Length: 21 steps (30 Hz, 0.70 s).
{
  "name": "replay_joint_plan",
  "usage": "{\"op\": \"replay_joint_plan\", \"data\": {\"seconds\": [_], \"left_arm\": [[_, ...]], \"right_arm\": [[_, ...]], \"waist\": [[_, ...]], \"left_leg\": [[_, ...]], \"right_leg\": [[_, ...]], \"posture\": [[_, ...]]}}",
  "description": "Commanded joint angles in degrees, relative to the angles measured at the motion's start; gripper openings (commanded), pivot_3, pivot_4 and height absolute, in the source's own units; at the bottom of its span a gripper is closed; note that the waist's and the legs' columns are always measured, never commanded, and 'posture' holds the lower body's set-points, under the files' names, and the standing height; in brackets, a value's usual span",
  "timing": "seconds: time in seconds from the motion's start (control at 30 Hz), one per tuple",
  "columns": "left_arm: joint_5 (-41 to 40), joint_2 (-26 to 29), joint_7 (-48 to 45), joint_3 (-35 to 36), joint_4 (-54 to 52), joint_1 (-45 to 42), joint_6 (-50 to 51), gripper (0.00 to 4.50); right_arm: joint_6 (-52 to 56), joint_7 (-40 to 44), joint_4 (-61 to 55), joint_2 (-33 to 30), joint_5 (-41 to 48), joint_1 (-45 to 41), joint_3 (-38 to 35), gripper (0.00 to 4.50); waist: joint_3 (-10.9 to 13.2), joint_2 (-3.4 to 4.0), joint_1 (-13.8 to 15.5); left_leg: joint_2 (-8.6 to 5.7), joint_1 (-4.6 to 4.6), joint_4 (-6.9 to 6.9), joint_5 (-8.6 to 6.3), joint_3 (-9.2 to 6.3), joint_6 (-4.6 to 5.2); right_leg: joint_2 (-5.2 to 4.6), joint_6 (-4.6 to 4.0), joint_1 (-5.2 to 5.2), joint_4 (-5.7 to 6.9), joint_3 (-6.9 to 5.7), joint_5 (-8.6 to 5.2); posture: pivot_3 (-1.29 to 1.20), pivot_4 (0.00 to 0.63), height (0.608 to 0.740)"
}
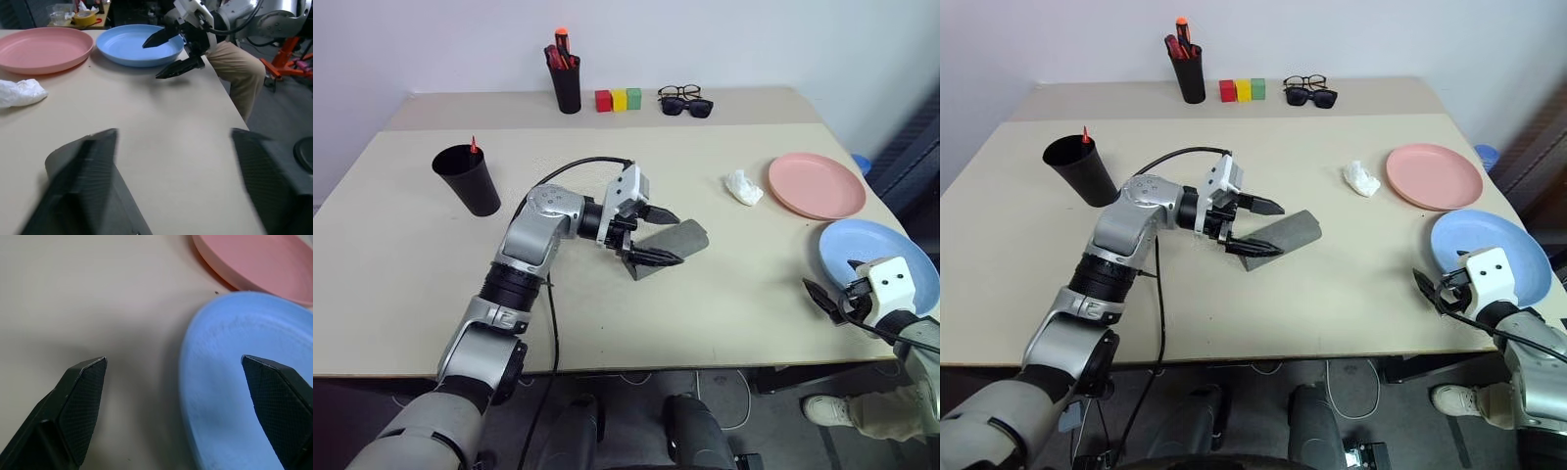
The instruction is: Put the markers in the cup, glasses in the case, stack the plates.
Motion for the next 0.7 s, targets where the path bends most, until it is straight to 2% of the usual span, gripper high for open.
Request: {"op": "replay_joint_plan", "data": {"seconds": [0.03, 0.3, 0.4, 0.43, 0.47, 0.53, 0.63, 0.67, 0.7], "left_arm": [[-0.93, 0.66, 1.43, -1.32, -3.49, 0.74, 0.11, 4.48], [-1.29, 0.7, 4.68, -2.22, -3.66, 0.23, 0.82, 4.48], [-1.71, 0.89, 5.58, -2.2, -4.01, 0.22, 1.2, 4.5], [-1.77, 0.98, 5.88, -2.16, -4.07, 0.21, 1.31, 4.5], [-1.83, 1.08, 6.17, -2.12, -4.11, 0.2, 1.43, 4.5], [-2.0, 1.22, 6.78, -1.93, -4.18, 0.15, 1.68, 4.5], [-2.32, 1.41, 7.56, -1.9, -4.45, 0.23, 2.06, 4.5], [-2.38, 1.48, 7.78, -1.95, -4.54, 0.31, 2.13, 4.5], [-2.47, 1.54, 7.95, -2.0, -4.61, 0.38, 2.18, 4.5]], "right_arm": [[0.02, -0.38, 0.97, -1.25, 0.0, -1.11, -1.12, 4.5], [2.04, 0.28, 5.5, -1.7, -0.02, -4.07, -0.26, 4.5], [3.62, 1.12, 6.68, -1.79, 0.81, -5.16, -0.3, 3.75], [3.91, 1.27, 6.68, -1.84, 0.86, -5.36, -0.28, 3.26], [4.15, 1.2, 6.68, -1.9, 0.74, -5.58, -0.25, 2.55], [5.17, 1.61, 6.59, -2.1, 0.97, -5.96, -0.11, 1.81], [6.33, 2.25, 6.37, -2.29, 1.12, -6.21, 0.08, 0.27], [6.48, 2.36, 6.36, -2.29, 1.15, -6.29, 0.12, 0.05], [6.58, 2.41, 6.38, -2.32, 1.2, -6.37, 0.18, 0.05]], "waist": [[-0.01, 0.01, 0.09], [-0.02, 0.03, 0.05], [-0.02, 0.03, 0.08], [-0.02, 0.03, 0.09], [-0.02, 0.03, 0.1], [-0.02, 0.03, 0.1], [-0.02, 0.03, 0.04], [-0.02, 0.03, -0.03], [-0.02, 0.02, 0.01]], "left_leg": [[0.0, 0.0, 0.0, 0.0, 0.0, 0.0], [-0.01, 0.0, 0.01, 0.0, 0.02, 0.0], [-0.01, 0.0, 0.02, 0.0, 0.03, 0.0], [-0.01, 0.0, 0.02, 0.0, 0.03, 0.0], [-0.01, 0.0, 0.01, 0.0, 0.03, 0.0], [-0.01, -0.01, 0.01, 0.0, 0.03, 0.0], [-0.01, -0.01, 0.01, 0.0, 0.03, 0.0], [-0.01, 0.0, 0.02, 0.0, 0.03, 0.0], [-0.01, 0.01, 0.05, 0.0, 0.04, 0.0]], "right_leg": [[0.0, -0.01, 0.0, 0.0, 0.0, -0.01], [0.0, -0.12, 0.01, -0.01, 0.02, -0.07], [0.0, -0.13, 0.01, -0.01, 0.03, -0.07], [0.0, -0.12, 0.01, -0.01, 0.03, -0.07], [0.0, -0.12, 0.01, -0.01, 0.03, -0.07], [0.0, -0.11, 0.01, -0.02, 0.03, -0.06], [0.0, -0.1, 0.01, -0.02, 0.03, -0.06], [0.0, -0.1, 0.01, -0.03, 0.03, -0.06], [0.0, -0.1, 0.05, -0.05, 0.03, -0.07]], "posture": [[0.0, 0.15, 0.74], [0.0, 0.15, 0.74], [0.0, 0.15, 0.74], [0.0, 0.15, 0.74], [0.0, 0.15, 0.74], [0.0, 0.15, 0.74], [0.0, 0.15, 0.74], [0.0, 0.15, 0.74], [0.0, 0.15, 0.74]]}}
